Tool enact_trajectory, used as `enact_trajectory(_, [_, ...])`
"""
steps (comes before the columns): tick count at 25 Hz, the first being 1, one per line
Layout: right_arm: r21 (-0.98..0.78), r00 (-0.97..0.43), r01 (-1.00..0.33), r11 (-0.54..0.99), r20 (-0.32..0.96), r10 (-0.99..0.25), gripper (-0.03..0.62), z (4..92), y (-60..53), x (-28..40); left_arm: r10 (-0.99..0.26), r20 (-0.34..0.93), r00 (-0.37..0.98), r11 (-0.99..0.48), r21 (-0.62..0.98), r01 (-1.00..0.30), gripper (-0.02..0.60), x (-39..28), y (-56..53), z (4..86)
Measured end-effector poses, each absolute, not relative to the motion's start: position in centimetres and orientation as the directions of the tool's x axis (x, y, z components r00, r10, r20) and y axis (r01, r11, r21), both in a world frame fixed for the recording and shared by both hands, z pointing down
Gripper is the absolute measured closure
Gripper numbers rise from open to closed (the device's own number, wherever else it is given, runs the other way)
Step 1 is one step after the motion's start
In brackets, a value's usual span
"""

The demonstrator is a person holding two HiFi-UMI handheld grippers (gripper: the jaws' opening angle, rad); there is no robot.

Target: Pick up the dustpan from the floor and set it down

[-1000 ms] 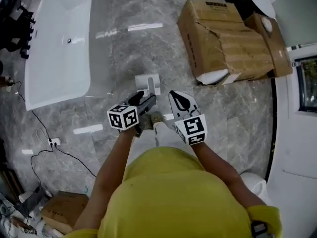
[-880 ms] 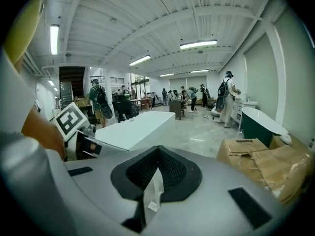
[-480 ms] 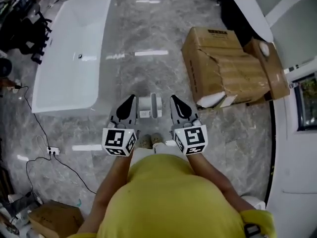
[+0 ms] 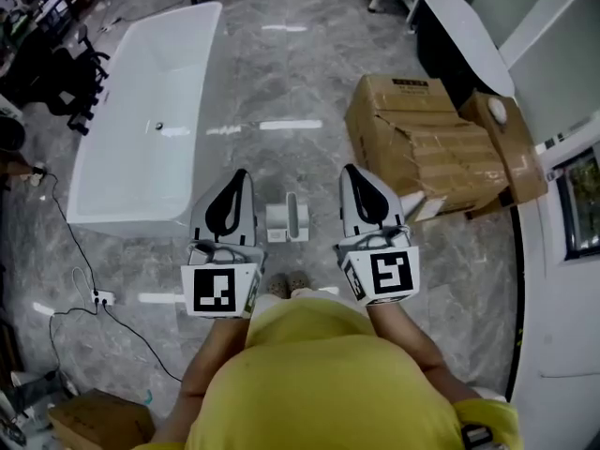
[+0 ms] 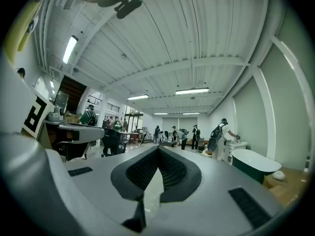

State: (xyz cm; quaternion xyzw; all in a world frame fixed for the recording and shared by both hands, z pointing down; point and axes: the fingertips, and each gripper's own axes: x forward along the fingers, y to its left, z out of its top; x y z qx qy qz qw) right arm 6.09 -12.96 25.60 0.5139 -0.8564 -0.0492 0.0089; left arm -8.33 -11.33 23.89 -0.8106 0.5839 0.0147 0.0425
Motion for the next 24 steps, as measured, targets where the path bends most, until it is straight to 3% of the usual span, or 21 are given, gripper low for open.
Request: enact_trajectory(24, [0.029, -0.517, -0.855, 0.517, 0.003, -0.856, 0.585, 28.0, -14.5, 7.3, -0.953, -0.045, 0.301, -0.298, -0.056, -0.953, 0.578, -6.6, -12.7, 25.5])
